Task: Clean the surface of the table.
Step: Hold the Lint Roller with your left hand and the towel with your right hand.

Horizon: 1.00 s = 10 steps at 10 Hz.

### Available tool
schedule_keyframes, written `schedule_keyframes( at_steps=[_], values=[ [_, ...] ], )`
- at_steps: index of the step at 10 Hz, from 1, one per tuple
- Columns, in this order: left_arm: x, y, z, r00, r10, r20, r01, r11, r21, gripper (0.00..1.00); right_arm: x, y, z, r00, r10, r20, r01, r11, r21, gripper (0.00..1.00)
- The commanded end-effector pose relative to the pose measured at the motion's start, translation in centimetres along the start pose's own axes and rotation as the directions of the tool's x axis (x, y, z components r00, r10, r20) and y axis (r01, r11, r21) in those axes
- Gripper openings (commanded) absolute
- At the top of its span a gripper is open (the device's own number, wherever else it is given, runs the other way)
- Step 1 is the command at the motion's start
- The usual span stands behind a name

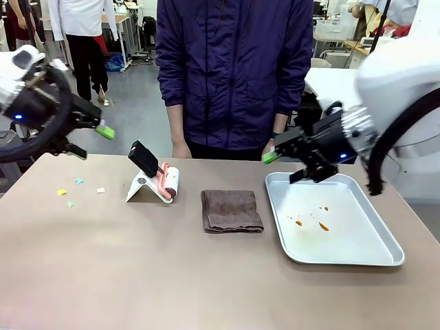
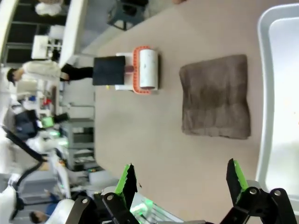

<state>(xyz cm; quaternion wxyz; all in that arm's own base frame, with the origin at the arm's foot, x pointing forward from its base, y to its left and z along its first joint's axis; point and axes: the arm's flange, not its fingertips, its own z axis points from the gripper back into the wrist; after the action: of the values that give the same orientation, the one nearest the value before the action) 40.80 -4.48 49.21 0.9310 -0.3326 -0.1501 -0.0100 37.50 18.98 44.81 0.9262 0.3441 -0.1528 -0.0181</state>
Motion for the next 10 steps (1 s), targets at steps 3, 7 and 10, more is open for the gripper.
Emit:
schedule_keyframes(
  at_steps=[3,7,10],
  values=[
    [4.1,-0.8,-2.7,1.000,-0.009,-0.028,0.013,0.990,0.144,1.00,-1.0,1.6,-8.1,0.982,0.175,-0.069,-0.187,0.941,-0.282,1.00],
    [5.0,-0.7,-4.0,0.999,-0.049,-0.010,0.050,0.987,0.153,1.00,-1.0,1.2,-9.5,0.982,0.158,-0.107,-0.184,0.935,-0.303,1.00],
    [4.9,-0.2,-4.1,0.999,-0.042,-0.032,0.047,0.987,0.154,1.00,-1.9,-0.2,-9.9,0.974,0.191,-0.121,-0.220,0.925,-0.309,1.00]
  ],
)
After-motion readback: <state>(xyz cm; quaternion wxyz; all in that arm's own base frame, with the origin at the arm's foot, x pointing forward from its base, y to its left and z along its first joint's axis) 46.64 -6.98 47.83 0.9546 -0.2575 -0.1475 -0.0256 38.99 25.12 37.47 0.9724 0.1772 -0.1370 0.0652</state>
